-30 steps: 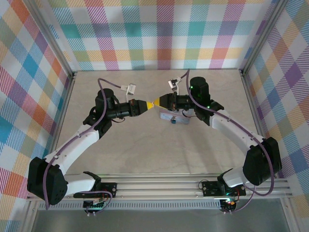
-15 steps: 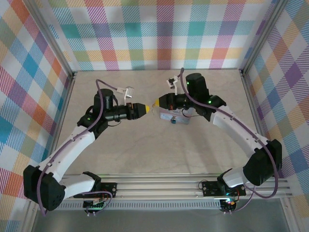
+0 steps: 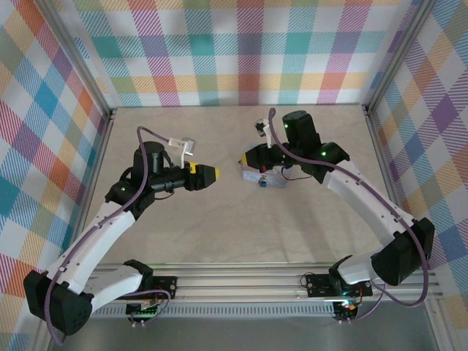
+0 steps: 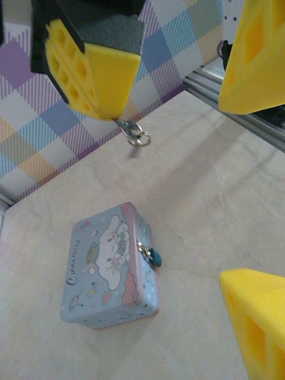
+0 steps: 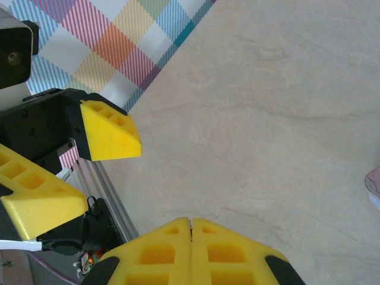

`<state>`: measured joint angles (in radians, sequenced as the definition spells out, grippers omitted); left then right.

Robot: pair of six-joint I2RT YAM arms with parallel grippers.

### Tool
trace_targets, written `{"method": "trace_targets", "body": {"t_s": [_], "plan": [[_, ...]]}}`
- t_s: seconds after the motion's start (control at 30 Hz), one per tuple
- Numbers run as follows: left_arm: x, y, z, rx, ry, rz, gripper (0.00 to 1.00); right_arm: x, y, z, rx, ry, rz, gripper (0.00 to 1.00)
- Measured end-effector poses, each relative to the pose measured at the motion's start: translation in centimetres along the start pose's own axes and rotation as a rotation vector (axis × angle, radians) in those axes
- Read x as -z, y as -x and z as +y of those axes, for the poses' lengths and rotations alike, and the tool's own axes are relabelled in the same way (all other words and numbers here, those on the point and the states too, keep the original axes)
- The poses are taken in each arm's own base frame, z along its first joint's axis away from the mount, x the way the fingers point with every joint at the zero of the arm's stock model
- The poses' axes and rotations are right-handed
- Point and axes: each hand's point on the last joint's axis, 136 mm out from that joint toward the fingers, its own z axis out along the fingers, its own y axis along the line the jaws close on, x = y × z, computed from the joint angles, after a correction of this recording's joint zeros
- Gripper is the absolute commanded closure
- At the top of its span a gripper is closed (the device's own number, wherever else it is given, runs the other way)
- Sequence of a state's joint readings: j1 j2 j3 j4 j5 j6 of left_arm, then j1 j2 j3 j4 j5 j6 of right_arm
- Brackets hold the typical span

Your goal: Unlock a padlock with a key

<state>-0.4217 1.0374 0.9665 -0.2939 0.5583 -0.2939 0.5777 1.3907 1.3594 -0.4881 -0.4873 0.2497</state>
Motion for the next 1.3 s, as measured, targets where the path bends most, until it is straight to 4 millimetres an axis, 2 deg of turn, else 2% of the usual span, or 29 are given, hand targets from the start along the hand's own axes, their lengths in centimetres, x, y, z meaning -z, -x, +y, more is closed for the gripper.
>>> {"method": "trace_targets", "body": {"t_s": [0.1, 0.2, 0.3, 0.43, 0.57, 0.77, 0.93, 1.13, 1.3], "plan": [[0.1, -0.1, -0.2, -0.009, -0.004, 0.017, 0.34, -0.1, 0.0, 0.1, 0.004, 0.011, -0.004, 1.00], [0.1, -0.1, -1.1, -0.030, -0.035, 0.066, 0.49, -0.2, 0.1, 0.3, 0.010, 0.031, -0.011, 1.00], [0.1, 0.3, -2.4, -0.063, -0.093, 0.101, 0.54, -0.7, -0.2, 0.5, 0.009, 0.063, -0.013, 1.00], [0.1, 0.6, -3.4, -0.059, -0.154, 0.086, 0.52, -1.3, -0.9, 0.7, -0.006, 0.120, -0.012, 1.00], [-0.4, 0.9, -3.7, -0.005, -0.216, 0.027, 0.52, -1.4, -0.4, 1.7, 0.002, 0.183, -0.034, 1.00], [-1.6, 1.3, -4.1, 0.093, -0.322, -0.019, 0.61, -1.0, 0.5, 3.0, 0.019, 0.253, -0.065, 1.00], [-1.9, 2.3, -4.6, 0.120, -0.383, -0.055, 0.65, -0.9, 0.5, 3.5, 0.006, 0.287, -0.071, 1.00], [-1.5, 3.4, -5.4, 0.123, -0.435, -0.103, 0.64, 0.0, 0.6, 4.0, -0.001, 0.314, -0.090, 1.00], [-2.4, 2.6, -4.5, 0.177, -0.439, -0.095, 0.57, 1.5, 0.7, 4.9, 0.010, 0.326, -0.122, 1.00]]}}
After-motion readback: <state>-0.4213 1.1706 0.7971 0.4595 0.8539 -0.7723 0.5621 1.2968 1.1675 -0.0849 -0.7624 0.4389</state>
